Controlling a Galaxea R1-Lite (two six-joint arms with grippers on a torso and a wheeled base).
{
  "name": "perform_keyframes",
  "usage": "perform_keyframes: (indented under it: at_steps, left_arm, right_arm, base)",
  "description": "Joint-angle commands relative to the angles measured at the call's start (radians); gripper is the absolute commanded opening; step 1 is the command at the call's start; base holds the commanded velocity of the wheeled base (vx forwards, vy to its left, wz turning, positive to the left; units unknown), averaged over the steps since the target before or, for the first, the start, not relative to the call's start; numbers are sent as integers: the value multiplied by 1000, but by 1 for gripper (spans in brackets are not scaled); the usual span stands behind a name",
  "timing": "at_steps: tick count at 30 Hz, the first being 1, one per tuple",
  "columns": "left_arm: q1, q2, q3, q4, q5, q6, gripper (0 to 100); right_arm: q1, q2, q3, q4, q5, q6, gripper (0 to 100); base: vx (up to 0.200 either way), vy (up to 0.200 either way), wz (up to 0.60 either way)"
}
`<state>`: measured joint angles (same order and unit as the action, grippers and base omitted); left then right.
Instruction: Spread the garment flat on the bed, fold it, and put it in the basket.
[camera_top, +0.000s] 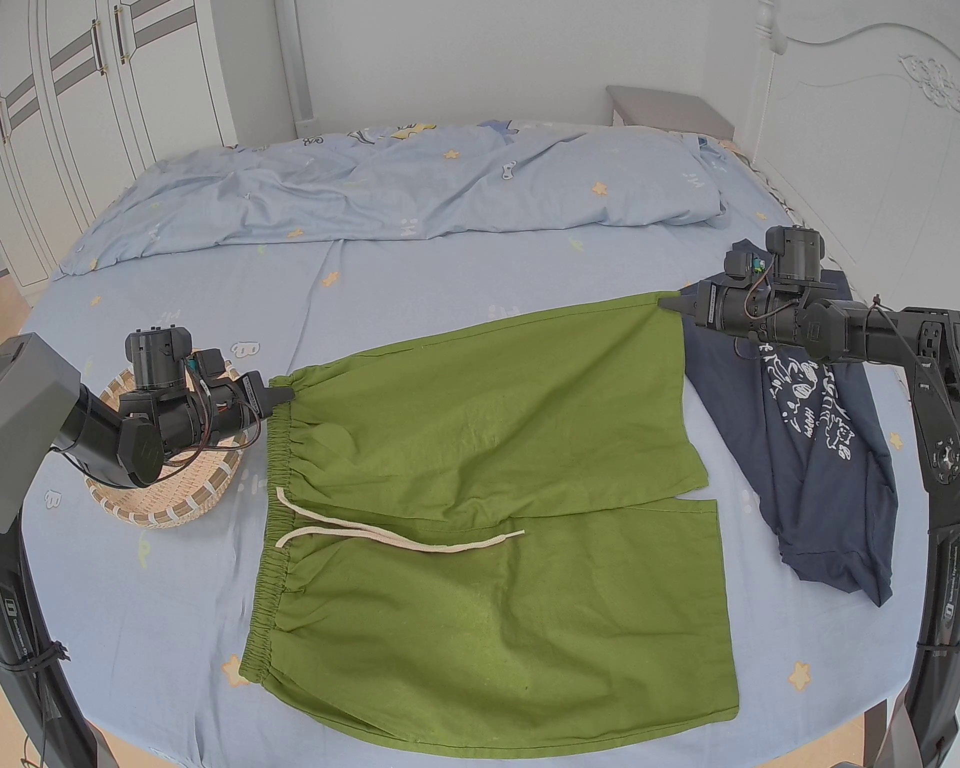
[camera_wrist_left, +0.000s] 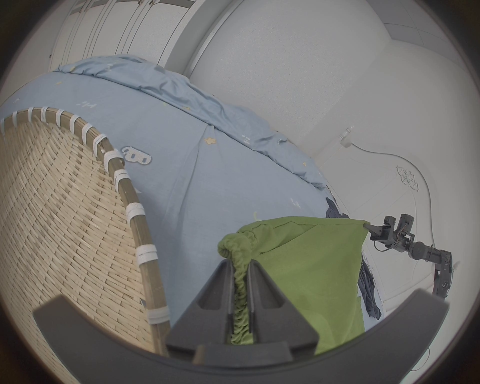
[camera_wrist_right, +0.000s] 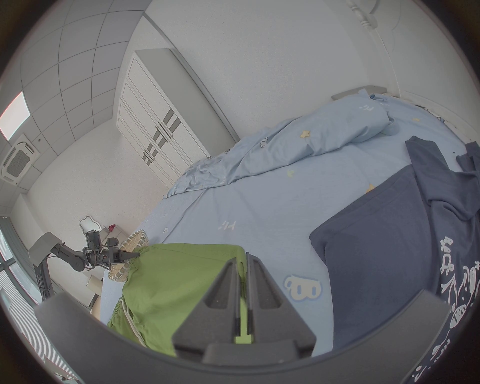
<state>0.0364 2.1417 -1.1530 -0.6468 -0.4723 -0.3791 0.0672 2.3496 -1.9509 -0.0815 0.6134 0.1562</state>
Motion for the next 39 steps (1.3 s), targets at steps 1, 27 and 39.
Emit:
perform_keyframes:
  at_steps: [1,27,39]
  left_arm:
    - [-1,3,-1,-1,0,-3,0]
    - [-67,-157,79,-28,0,-23,100]
    - [-73,-413,469,-20,-14,-193,100]
  right_arm:
    - [-4,11,-2,0,0,0,0]
    - [-10,-53,63,16,-27,3,100]
    - [-47,-556,794,40,-18,11,100]
  base:
    - [0,0,0]
    - [0,0,0]
    - [0,0,0]
